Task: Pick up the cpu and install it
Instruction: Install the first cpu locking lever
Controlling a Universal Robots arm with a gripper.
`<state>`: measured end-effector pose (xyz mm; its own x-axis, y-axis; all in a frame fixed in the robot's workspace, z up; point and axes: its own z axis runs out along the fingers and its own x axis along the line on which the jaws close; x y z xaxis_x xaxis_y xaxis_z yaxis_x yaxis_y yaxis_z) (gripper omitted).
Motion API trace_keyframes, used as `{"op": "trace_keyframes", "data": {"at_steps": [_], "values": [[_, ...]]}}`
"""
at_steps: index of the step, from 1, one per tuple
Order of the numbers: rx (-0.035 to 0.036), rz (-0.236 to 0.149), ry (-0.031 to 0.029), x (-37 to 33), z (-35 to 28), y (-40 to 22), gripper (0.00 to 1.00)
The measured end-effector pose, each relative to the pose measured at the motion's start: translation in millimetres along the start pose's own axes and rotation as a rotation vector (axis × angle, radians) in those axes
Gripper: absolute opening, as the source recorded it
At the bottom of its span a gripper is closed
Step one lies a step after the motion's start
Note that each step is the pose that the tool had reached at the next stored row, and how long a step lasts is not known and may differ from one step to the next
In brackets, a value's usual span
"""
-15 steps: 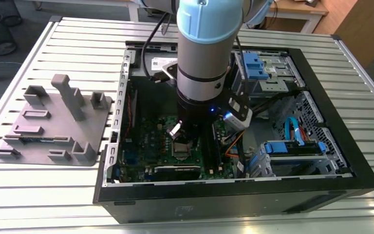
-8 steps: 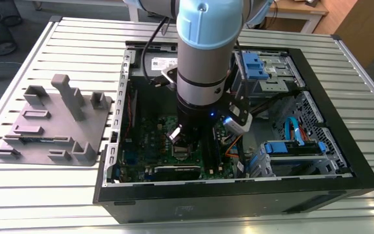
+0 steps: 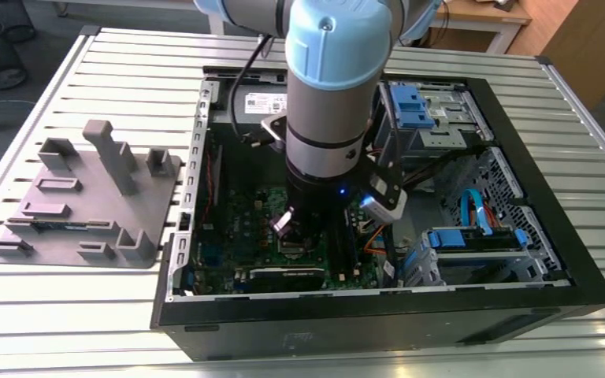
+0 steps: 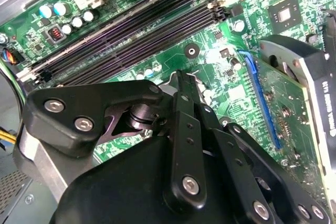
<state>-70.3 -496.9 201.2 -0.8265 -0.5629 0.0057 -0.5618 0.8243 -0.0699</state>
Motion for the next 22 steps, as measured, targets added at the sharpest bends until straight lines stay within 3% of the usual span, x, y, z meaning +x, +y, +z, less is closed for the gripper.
{"op": "trace_keyframes", "data": {"at_steps": [10, 22], "values": [[0.0047, 0.016, 0.0045, -1.6, 6.5, -0.9, 0.11], [0.0053, 0.019, 0.0053, -4.8, 13.8, -2.8, 0.11]]}}
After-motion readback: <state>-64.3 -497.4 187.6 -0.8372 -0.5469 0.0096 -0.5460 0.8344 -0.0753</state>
